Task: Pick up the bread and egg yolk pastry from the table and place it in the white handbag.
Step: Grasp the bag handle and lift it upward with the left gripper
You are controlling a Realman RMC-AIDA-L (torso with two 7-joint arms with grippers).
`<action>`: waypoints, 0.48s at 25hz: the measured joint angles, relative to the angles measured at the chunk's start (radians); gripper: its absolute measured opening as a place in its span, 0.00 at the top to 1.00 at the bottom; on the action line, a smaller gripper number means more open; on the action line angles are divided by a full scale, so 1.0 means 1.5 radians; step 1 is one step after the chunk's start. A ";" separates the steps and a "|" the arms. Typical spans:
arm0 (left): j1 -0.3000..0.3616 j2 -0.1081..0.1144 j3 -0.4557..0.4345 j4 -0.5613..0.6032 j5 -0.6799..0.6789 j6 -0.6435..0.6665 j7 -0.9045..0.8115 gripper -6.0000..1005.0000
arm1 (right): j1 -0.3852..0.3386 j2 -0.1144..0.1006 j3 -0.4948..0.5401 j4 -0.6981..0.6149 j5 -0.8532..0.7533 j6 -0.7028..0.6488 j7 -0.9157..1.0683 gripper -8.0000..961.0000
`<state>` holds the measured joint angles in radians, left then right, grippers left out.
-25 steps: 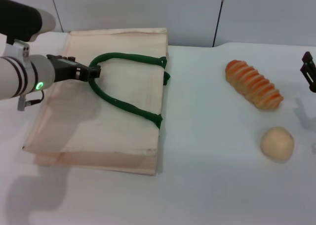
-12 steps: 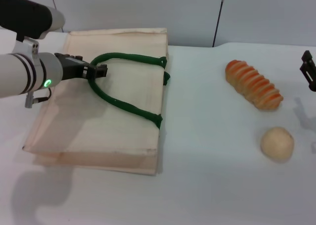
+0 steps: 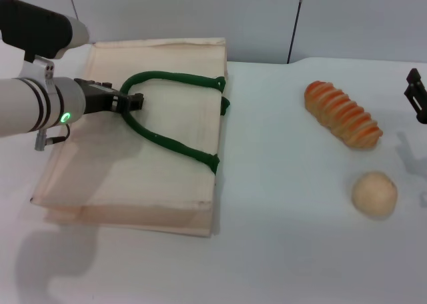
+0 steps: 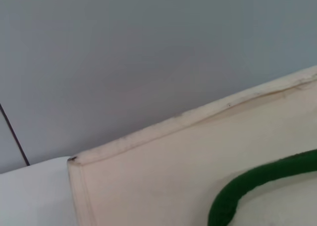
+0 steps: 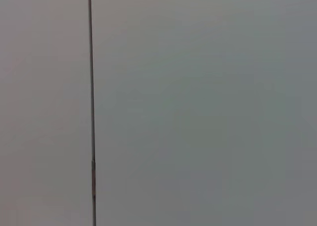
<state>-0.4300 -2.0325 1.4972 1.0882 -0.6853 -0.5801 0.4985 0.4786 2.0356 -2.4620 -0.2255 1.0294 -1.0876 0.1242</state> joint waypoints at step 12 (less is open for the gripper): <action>-0.012 0.000 -0.001 -0.019 -0.001 0.002 0.000 0.37 | 0.000 0.000 0.000 0.000 -0.001 0.000 0.000 0.24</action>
<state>-0.4485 -2.0325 1.4961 1.0596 -0.6869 -0.5769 0.4985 0.4787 2.0356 -2.4620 -0.2255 1.0277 -1.0876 0.1242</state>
